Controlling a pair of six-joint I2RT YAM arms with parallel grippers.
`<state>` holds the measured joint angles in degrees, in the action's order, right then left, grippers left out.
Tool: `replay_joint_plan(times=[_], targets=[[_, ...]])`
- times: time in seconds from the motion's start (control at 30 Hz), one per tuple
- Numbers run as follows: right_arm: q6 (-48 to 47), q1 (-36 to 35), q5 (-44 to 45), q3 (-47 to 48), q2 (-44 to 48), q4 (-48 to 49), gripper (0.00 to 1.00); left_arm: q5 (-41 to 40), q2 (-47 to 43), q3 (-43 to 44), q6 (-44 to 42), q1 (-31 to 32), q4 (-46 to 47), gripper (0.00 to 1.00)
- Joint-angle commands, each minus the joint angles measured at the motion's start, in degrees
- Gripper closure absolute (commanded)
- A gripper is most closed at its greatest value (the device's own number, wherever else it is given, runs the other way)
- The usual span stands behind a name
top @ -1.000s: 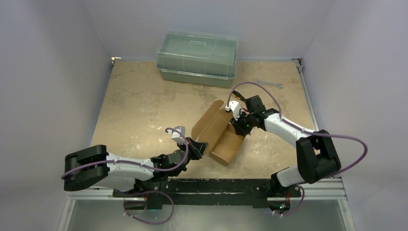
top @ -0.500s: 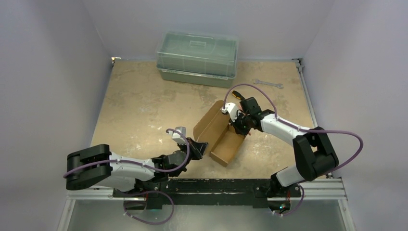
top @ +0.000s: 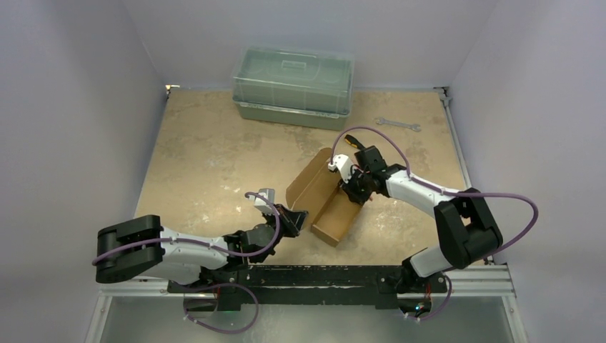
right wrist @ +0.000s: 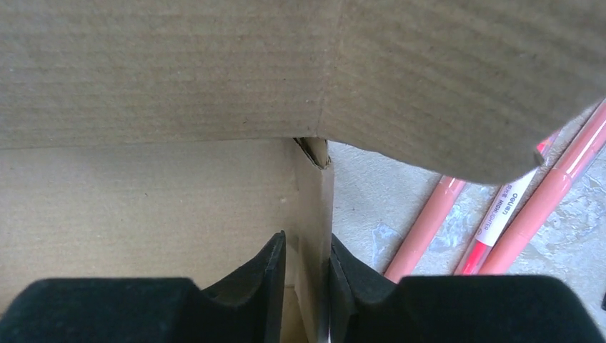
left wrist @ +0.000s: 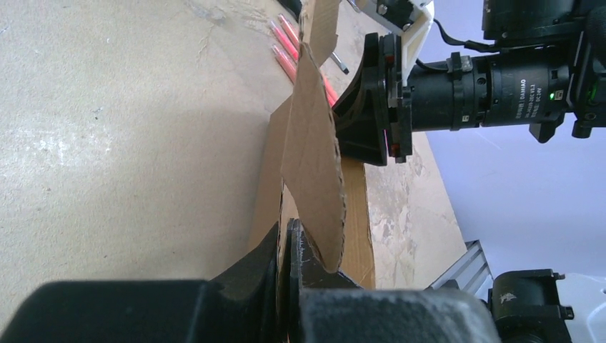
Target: Fold the paper box
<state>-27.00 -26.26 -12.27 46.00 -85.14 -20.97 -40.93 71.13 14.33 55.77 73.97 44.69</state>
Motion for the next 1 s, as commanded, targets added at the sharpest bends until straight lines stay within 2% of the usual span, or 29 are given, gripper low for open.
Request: replay_joint_plan(times=[0.0,0.07,0.13,0.37,0.4,0.5,0.6,0.83,0.9,0.97], targets=[[-0.1,-1.1,2.5,-0.5,-1.1,1.6,0.75,-1.1,-1.1,-0.3,-1.7,0.3,4.0,1.00],[0.2,-1.4,3.6,-0.4,-1.2,2.1,0.90,-1.1,-0.9,-0.5,-1.5,0.3,4.2,1.00],[0.6,-1.6,4.5,-0.6,-0.7,2.6,1.00,-1.2,-0.8,-0.8,-1.2,0.3,4.7,1.00],[0.9,-1.6,3.7,-0.5,-0.3,2.4,1.00,-1.1,-0.7,-1.1,-1.4,0.3,5.7,1.00],[0.8,-1.6,2.7,-0.2,-0.4,2.0,0.97,-1.0,-0.7,-1.1,-1.6,0.3,5.7,1.00],[0.7,-1.5,0.7,0.0,0.1,1.7,0.73,-0.7,-0.8,-1.1,-1.9,0.3,5.6,1.00],[1.3,-1.1,-2.7,0.4,0.9,1.8,0.64,-0.4,-1.1,-1.1,-2.3,0.3,5.5,1.00],[1.6,0.7,-6.9,0.8,2.8,1.4,0.59,0.2,-0.6,-0.8,-3.4,0.3,5.5,1.00],[1.9,0.8,-6.6,0.8,3.0,1.8,0.60,0.5,-0.3,-0.6,-3.7,0.2,5.5,1.00],[2.6,0.8,-5.5,0.6,2.9,2.5,0.65,0.9,-0.1,-0.4,-3.9,0.3,5.9,1.00]])
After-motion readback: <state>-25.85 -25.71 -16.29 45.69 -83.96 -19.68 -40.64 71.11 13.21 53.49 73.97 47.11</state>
